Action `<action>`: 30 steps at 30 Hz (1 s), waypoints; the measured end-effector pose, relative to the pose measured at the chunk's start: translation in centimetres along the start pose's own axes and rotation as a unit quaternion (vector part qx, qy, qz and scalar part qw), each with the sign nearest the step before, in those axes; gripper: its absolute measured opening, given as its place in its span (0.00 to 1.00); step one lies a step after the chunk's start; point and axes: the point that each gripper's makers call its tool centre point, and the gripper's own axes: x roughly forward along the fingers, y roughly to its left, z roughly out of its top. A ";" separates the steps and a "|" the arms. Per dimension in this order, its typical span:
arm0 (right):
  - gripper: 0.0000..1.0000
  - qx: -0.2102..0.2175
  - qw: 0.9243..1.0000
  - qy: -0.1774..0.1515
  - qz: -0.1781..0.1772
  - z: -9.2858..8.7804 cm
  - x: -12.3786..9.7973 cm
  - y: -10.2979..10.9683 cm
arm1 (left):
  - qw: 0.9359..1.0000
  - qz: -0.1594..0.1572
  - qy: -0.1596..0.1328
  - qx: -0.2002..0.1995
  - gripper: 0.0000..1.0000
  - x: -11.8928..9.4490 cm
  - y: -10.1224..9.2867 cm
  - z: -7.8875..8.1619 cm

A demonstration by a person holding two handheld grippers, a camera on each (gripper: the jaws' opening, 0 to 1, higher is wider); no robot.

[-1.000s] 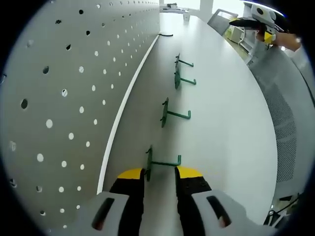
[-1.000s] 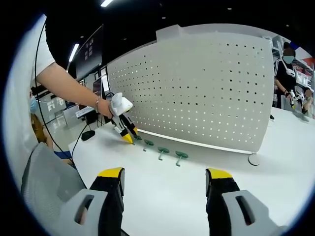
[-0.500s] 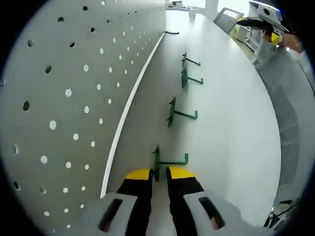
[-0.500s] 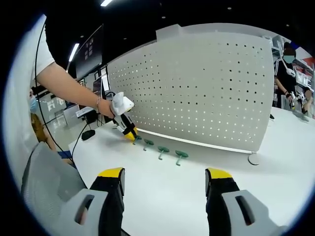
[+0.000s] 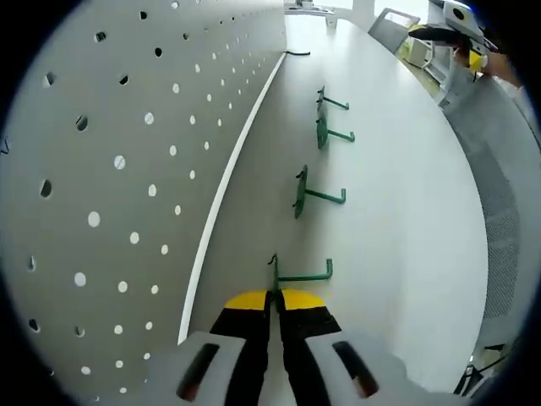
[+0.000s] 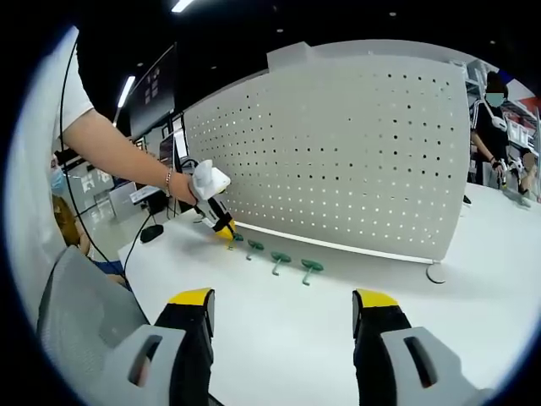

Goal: Insert the hook assembly into the mounting plate slot until the hook locks in place.

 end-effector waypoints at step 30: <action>0.64 -0.001 1.000 0.001 0.003 0.0 0.1 0.2 | 1.000 0.012 -0.019 -0.001 0.03 0.0 0.0 0.0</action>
